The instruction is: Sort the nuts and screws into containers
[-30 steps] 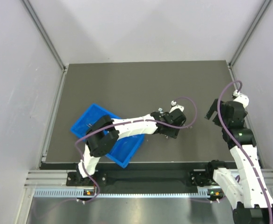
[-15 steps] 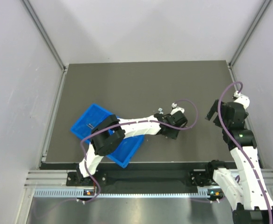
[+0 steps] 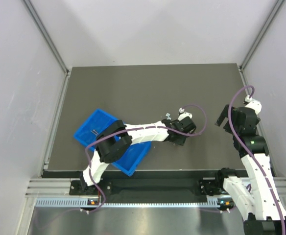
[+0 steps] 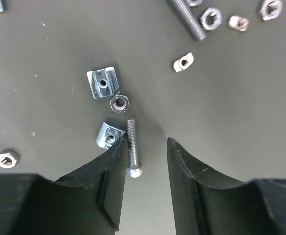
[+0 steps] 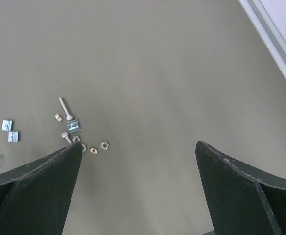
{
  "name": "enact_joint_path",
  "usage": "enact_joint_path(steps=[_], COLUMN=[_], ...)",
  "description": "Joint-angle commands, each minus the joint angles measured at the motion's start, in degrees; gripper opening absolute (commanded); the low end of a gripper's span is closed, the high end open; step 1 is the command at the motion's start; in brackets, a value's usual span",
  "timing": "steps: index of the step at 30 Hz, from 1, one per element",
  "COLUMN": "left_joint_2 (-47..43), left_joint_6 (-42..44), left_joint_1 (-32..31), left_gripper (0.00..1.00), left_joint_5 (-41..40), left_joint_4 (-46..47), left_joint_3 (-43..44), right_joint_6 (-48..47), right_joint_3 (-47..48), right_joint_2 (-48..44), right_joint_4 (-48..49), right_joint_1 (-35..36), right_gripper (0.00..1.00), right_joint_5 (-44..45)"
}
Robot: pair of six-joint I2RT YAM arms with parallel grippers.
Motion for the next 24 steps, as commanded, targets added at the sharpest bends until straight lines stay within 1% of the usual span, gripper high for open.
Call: enact_joint_path(steps=[1,5,7,8,9,12,13,18,21,22,24], left_joint_2=[1.62,2.32,2.32,2.50,2.59,3.11,3.03,1.36,-4.95,-8.28,-11.55], left_joint_6=[-0.20,0.33,1.03,1.29,1.38,1.47,1.47,0.86,0.41,0.24,-0.37], left_joint_1=[0.20,0.11,0.02,0.02,0.02,-0.06,-0.15,-0.24,-0.15,-0.07,1.25], left_gripper=[0.43,0.42,0.38,0.35,0.27,0.17,0.07,0.05,0.06,0.06,0.06], left_joint_5=[0.09,-0.70,-0.53,-0.44,-0.79,-1.58,-2.19,-2.90,-3.33,-4.38,-7.54], left_joint_4=[0.15,-0.91,-1.17,-1.17,-1.26,-2.66,-3.10,-4.95,-1.10,-0.47,-0.20], left_joint_3=[0.62,0.71,0.54,0.45,0.45,0.62,0.62,0.97,0.80,0.97,1.33], right_joint_6=[-0.16,-0.07,0.02,0.02,0.02,0.19,0.19,0.46,1.07,1.16,1.77], right_joint_3=[0.12,0.03,-0.06,-0.06,-0.15,-0.23,-0.15,-0.23,-0.06,0.12,0.56], right_joint_2=[-0.66,-1.01,-1.01,-1.01,-0.92,-1.01,-1.09,-1.62,-1.89,-1.97,-2.06], right_joint_4=[0.42,0.42,0.33,0.24,0.33,0.33,0.24,0.16,0.15,0.16,0.16], right_joint_1=[-0.86,-0.86,-0.86,-0.77,-0.86,-0.86,-0.86,-0.86,-0.77,-0.86,-0.86], right_gripper=[1.00,1.00,1.00,1.00,1.00,1.00,1.00,1.00,1.00,1.00,1.00], right_joint_5=[1.15,1.24,1.24,1.33,1.33,1.33,1.33,2.03,1.94,1.68,1.24])
